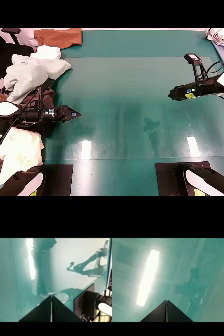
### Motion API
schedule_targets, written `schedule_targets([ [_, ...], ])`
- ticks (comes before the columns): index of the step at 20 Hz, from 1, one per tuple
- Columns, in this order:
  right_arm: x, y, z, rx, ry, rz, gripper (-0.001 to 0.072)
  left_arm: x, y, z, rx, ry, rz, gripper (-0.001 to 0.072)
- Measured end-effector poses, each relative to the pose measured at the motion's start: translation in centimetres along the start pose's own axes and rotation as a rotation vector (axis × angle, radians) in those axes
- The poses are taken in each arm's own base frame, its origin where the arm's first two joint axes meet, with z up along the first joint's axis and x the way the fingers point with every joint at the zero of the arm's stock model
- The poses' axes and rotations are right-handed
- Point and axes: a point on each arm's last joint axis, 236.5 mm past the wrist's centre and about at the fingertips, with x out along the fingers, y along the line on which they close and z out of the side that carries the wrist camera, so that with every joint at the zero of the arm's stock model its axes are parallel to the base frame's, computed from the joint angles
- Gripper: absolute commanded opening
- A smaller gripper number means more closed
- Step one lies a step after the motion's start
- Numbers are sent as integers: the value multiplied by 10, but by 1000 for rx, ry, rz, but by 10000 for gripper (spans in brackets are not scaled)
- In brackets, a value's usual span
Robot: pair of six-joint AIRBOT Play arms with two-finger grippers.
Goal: Fold the shirts.
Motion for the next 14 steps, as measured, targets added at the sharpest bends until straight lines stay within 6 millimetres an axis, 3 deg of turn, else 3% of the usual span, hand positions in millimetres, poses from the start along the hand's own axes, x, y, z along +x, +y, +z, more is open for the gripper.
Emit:
schedule_targets([
  [8, 0, 2, 13, 13, -55, 11, 18, -1, -15, -11, -45, 46, -63, 26],
  [14, -1, 48, 8, 69, -27, 175, 18, -3, -31, -25, -61, 112, -128, 27],
])
